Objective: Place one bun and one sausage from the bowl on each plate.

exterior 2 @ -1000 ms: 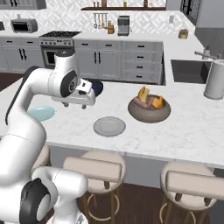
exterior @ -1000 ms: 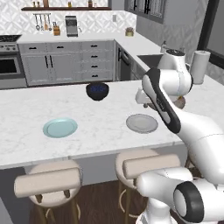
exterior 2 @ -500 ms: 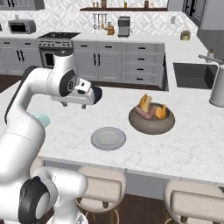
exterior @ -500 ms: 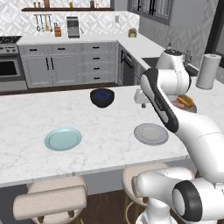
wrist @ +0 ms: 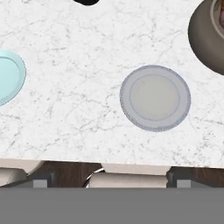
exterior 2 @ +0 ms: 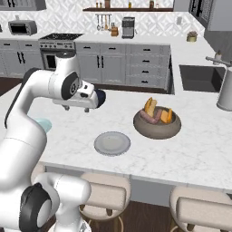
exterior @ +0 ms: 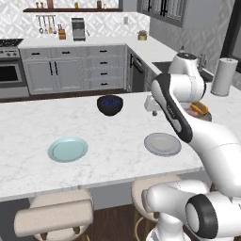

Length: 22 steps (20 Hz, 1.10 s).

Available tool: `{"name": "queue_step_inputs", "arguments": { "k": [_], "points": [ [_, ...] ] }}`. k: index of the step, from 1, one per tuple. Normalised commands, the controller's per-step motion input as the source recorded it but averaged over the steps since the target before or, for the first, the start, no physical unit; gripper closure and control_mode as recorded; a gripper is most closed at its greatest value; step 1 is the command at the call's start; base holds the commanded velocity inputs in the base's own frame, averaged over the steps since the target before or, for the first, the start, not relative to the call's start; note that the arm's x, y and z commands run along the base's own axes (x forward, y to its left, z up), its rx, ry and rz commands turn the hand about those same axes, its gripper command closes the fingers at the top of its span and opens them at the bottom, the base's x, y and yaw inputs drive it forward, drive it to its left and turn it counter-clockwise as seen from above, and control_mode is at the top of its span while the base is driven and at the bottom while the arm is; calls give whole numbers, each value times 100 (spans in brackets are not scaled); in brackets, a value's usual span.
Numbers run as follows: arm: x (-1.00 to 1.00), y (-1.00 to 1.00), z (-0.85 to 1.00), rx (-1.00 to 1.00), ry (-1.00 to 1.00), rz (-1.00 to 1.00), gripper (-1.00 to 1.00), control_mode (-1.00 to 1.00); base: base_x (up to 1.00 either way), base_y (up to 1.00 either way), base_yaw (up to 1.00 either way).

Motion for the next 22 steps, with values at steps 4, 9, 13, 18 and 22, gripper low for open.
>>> {"name": "queue_step_inputs", "arguments": {
  "k": [4, 9, 13, 18, 22],
  "points": [
    [0, -54, 2, 2, -9, 0, -100, -100, 0, 0, 0],
    [0, -80, 0, 0, -1, 0, -100, -100, 0, 0, 0],
    [17, -85, 0, 0, 0, 0, -100, -100, 0, 0, 0],
    [53, -69, -18, 0, 0, 2, -100, -100, 0, 0, 0],
    [56, -54, -28, -3, 3, 4, -100, -100, 0, 0, 0]
  ]
}}
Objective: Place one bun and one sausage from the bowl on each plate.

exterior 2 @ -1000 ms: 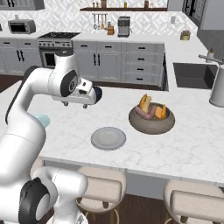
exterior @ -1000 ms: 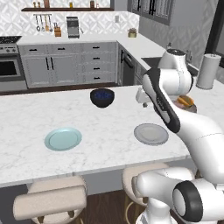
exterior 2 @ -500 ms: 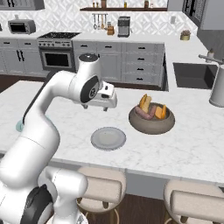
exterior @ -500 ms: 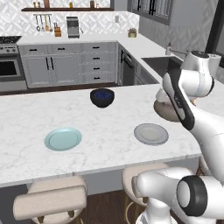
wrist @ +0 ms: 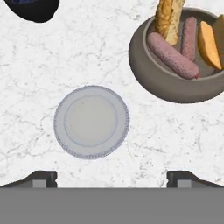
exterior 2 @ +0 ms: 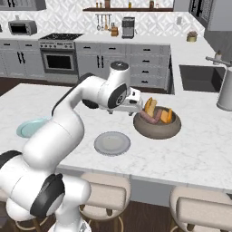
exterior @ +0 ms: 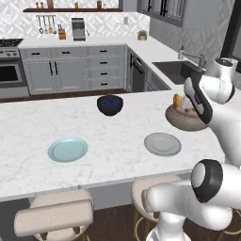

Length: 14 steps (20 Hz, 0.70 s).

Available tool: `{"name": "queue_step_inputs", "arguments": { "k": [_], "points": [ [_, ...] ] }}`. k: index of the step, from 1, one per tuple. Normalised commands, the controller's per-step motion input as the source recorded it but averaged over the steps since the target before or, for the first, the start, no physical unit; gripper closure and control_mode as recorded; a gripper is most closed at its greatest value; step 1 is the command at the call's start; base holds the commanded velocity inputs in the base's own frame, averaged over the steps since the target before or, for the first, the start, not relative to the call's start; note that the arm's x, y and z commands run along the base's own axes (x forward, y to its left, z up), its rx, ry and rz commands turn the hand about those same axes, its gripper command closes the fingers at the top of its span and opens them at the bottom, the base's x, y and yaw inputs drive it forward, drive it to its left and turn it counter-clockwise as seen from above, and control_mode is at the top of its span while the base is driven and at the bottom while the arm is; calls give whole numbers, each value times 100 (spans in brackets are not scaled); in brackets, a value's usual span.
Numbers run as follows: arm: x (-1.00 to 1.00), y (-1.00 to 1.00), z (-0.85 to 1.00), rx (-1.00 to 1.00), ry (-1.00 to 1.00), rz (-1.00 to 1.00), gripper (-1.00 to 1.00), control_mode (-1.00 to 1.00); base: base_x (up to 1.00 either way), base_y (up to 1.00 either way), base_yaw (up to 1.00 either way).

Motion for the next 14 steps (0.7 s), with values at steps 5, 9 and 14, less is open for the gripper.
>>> {"name": "queue_step_inputs", "arguments": {
  "k": [5, 9, 14],
  "points": [
    [54, -56, -16, -4, 16, 1, -100, -100, 0, 0, 0],
    [39, -63, -12, 0, 11, 0, -100, -100, 0, 0, 0],
    [21, -41, -12, -2, 3, 4, -100, -100, 0, 0, 0]
  ]
}}
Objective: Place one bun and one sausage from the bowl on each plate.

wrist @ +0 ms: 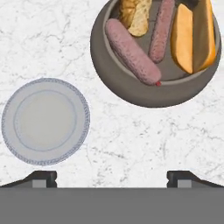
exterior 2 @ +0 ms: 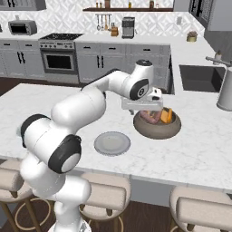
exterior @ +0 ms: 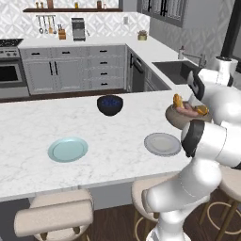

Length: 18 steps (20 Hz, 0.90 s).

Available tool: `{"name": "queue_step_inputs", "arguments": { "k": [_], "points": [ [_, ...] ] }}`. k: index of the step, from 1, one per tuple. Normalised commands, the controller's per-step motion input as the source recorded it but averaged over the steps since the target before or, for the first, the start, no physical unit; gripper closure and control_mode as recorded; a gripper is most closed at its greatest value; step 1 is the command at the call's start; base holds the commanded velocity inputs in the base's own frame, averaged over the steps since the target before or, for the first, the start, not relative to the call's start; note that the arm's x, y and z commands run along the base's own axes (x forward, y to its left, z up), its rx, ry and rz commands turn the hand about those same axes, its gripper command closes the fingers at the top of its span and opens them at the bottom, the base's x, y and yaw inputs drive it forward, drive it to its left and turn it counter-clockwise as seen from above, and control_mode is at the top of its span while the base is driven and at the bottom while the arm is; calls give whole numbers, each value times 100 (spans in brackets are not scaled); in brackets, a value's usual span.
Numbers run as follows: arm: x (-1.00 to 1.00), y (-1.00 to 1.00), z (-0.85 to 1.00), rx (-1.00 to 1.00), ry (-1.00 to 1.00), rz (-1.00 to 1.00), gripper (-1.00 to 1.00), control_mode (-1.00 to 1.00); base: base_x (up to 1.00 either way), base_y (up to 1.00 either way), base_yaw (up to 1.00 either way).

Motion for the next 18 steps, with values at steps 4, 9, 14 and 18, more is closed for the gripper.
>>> {"name": "queue_step_inputs", "arguments": {
  "k": [4, 9, 14, 18],
  "points": [
    [24, -8, -48, -7, 9, 9, -100, -100, 0, 0, 0],
    [16, 0, -34, -1, 0, 7, -100, -100, 0, 0, 0],
    [40, 0, -11, 0, -1, 1, -100, -100, 0, 0, 0],
    [51, 0, -13, 0, 0, 0, -100, -100, 0, 0, 0]
  ]
}}
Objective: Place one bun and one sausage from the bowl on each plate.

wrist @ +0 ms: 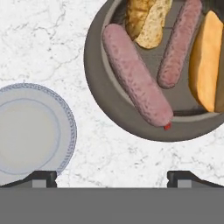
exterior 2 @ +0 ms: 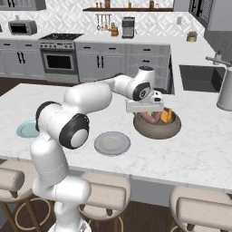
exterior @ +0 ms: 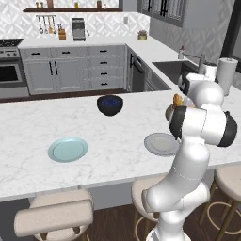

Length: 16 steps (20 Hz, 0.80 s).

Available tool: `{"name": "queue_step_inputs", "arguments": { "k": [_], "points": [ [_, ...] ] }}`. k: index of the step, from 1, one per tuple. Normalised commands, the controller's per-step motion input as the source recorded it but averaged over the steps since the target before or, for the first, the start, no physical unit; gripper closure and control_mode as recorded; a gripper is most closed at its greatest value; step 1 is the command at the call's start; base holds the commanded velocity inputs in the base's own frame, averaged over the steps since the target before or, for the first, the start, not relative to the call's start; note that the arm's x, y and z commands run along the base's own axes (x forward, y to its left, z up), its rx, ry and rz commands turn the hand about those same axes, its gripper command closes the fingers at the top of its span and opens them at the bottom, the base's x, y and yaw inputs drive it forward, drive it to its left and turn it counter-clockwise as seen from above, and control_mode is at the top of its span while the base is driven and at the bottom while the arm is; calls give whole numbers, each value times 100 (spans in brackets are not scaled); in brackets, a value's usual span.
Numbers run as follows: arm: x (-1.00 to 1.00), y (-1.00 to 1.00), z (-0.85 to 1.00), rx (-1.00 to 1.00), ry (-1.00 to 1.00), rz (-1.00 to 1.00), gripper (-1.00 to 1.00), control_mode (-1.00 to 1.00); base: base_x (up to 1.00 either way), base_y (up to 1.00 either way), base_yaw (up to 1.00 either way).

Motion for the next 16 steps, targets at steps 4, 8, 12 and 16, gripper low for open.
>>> {"name": "queue_step_inputs", "arguments": {
  "k": [4, 8, 12, 16],
  "points": [
    [48, -2, -34, 0, 0, 4, -100, -100, 0, 0, 0],
    [51, -16, -18, 0, 0, 7, -100, -100, 0, 0, 0],
    [49, -18, -13, 0, 0, 5, -100, -100, 0, 0, 0],
    [27, -3, -38, -3, 5, 5, -100, -100, 0, 0, 0]
  ]
}}
